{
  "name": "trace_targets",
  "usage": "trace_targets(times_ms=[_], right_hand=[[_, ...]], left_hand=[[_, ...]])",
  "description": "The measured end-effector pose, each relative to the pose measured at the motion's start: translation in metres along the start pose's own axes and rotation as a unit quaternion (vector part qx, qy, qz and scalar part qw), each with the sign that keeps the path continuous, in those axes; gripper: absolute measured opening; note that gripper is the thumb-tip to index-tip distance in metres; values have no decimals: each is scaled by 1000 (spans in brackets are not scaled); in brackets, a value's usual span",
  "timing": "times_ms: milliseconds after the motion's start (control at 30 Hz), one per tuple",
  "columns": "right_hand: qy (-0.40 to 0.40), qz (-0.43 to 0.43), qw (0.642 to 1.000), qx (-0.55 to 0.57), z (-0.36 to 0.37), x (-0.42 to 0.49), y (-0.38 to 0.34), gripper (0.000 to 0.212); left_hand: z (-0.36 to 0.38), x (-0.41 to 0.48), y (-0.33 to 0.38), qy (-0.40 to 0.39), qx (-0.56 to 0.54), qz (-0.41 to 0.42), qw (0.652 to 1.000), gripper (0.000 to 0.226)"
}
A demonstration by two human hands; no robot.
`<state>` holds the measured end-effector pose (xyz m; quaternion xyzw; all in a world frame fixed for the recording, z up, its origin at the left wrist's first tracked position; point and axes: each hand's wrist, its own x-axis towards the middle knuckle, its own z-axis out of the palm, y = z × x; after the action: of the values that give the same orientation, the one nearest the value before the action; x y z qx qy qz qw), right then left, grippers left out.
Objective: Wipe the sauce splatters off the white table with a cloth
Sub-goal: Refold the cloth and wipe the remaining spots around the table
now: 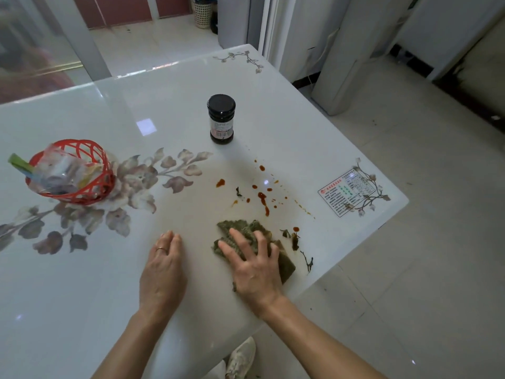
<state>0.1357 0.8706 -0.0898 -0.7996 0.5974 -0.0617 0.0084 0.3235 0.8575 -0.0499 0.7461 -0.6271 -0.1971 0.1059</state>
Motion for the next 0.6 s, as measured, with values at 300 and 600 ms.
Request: trace_targets(times_ms=[300,600], right_hand=[[3,48,999,-7,6,54,-2,58],[-33,17,999,-15,6,91,-16,62]], left_hand=[[-11,11,-3,2,68,37,997,50],[-23,24,-1,12,92,38,995,29]])
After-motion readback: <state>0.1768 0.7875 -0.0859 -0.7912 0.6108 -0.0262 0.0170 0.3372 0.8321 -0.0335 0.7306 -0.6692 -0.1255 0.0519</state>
